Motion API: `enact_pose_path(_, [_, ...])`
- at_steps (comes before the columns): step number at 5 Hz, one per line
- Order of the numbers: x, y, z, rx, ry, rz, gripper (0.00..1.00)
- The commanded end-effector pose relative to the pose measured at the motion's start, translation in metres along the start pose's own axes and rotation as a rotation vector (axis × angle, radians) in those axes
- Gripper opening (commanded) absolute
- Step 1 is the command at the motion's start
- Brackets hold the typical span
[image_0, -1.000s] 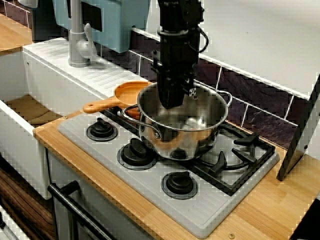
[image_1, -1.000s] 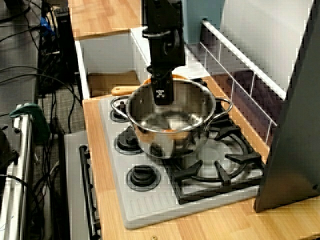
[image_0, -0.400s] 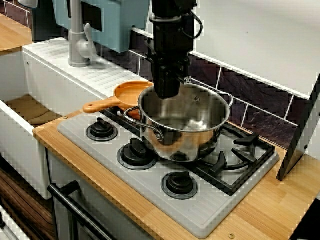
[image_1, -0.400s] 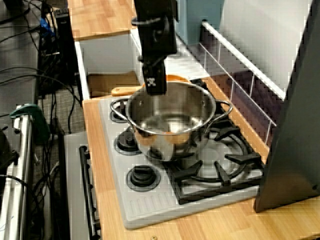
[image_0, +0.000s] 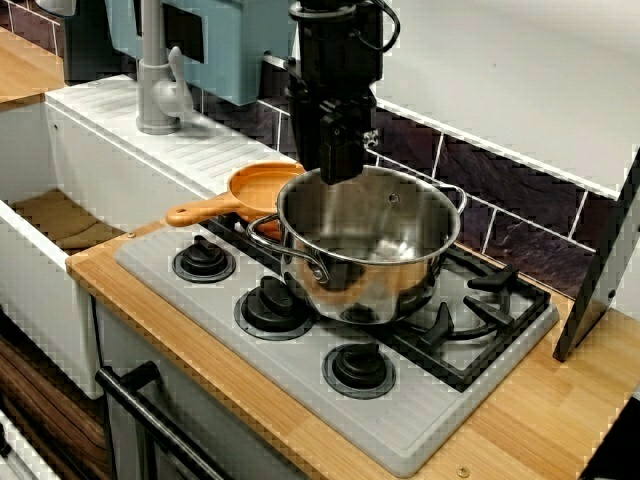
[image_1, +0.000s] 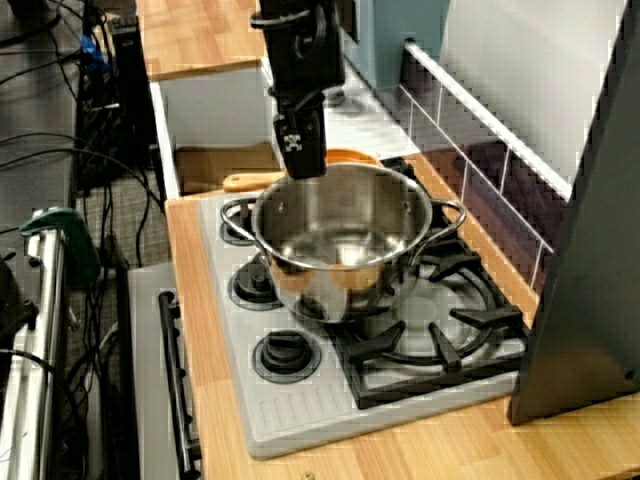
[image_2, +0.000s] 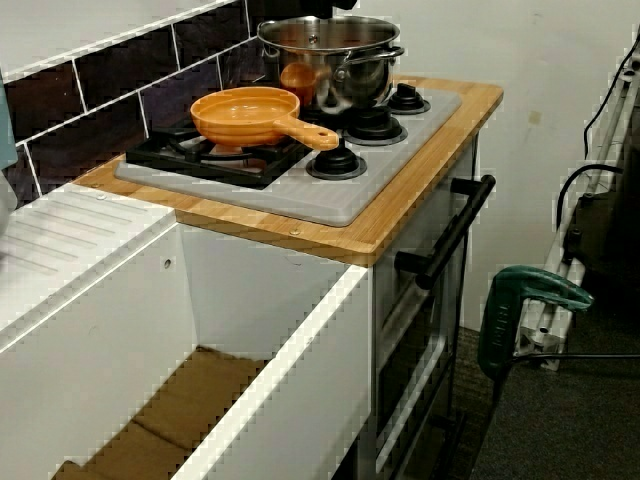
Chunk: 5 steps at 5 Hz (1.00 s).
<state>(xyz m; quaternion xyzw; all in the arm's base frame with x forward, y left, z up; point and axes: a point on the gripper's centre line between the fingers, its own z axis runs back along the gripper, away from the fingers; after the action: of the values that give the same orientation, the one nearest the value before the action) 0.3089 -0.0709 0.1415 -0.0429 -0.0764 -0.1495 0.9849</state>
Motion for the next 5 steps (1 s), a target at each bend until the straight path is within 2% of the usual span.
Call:
enact_pose_path(1, [-0.011,0.022,0.046,0.027,-0.127,0.054,1.00])
enact_pose_path(2, [-0.016,0.045,0.061,0.049,-0.175,0.105,1.00])
enact_pose_path(3, [-0.023,0.065,0.062,0.078,-0.201,0.144,1.00])
enact_pose_path(5, [-0.029,0.099,0.050,0.136,-0.209,0.197,1.00])
